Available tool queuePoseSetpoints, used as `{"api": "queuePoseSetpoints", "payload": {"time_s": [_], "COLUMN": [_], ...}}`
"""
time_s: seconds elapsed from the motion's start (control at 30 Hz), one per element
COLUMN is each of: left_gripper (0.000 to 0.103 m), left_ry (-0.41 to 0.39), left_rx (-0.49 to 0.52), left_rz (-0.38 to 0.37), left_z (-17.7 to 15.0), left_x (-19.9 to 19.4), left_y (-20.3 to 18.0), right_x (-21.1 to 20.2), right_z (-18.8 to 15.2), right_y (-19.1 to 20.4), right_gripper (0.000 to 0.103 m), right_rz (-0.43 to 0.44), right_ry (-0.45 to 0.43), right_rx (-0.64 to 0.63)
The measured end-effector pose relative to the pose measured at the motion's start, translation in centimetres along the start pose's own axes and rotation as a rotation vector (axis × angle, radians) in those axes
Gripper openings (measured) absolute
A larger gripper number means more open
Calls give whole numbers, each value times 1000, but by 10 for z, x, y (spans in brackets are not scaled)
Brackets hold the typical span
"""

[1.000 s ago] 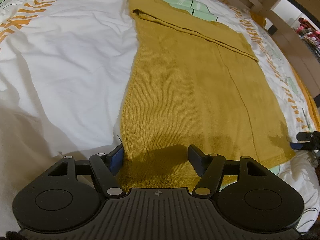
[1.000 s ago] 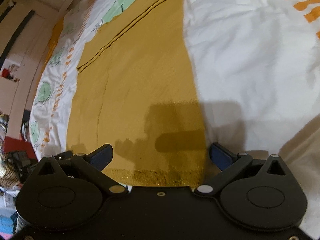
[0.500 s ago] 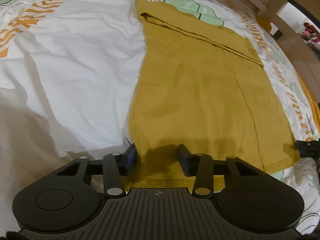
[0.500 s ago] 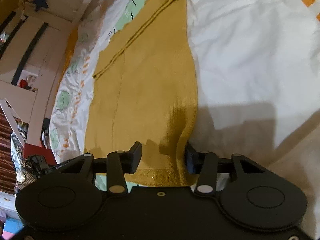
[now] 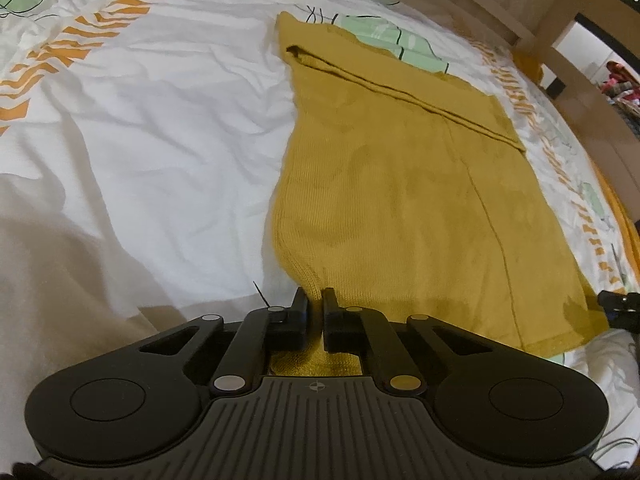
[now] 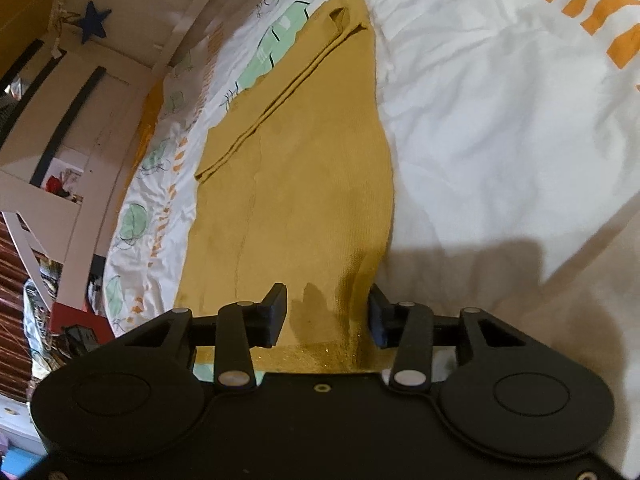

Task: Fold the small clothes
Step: 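Lift the hem with both tools and fold it over onto the collar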

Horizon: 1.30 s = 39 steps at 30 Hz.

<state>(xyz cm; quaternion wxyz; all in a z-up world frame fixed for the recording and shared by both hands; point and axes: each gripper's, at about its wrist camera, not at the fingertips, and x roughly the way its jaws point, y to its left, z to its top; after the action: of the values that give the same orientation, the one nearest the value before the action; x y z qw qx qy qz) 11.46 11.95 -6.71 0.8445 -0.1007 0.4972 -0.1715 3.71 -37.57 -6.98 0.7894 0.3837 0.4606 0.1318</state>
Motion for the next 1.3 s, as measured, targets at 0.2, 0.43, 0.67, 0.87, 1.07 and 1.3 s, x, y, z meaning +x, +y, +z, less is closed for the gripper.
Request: {"api": "queuePoseSetpoints", "payload": {"time_s": [0.2, 0.43, 0.67, 0.87, 1.07, 1.3], "left_gripper": [6, 6, 6, 6, 6, 6], "left_ry": [-34, -54, -73, -98, -127, -192], "left_rx": [-16, -24, -19, -55, -95, -128], "left_rz": [0, 7, -9, -45, -92, -135], "left_z": [-1, 0, 2, 8, 20, 55], "left_x": [-7, -10, -14, -23, -30, -35], "left_y": [1, 0, 0, 0, -3, -4], "right_x": [3, -4, -13, -20, -24, -17], "right_z": [-2, -5, -7, -4, 6, 36], "right_y": [4, 2, 2, 6, 11, 20], "right_gripper": [38, 15, 12, 11, 11, 11], "right_rz": [-49, -25, 47, 85, 139, 203], "right_ry": [10, -13, -85, -152, -209, -271], "right_rx": [-27, -24, -21, -22, -6, 7]}}
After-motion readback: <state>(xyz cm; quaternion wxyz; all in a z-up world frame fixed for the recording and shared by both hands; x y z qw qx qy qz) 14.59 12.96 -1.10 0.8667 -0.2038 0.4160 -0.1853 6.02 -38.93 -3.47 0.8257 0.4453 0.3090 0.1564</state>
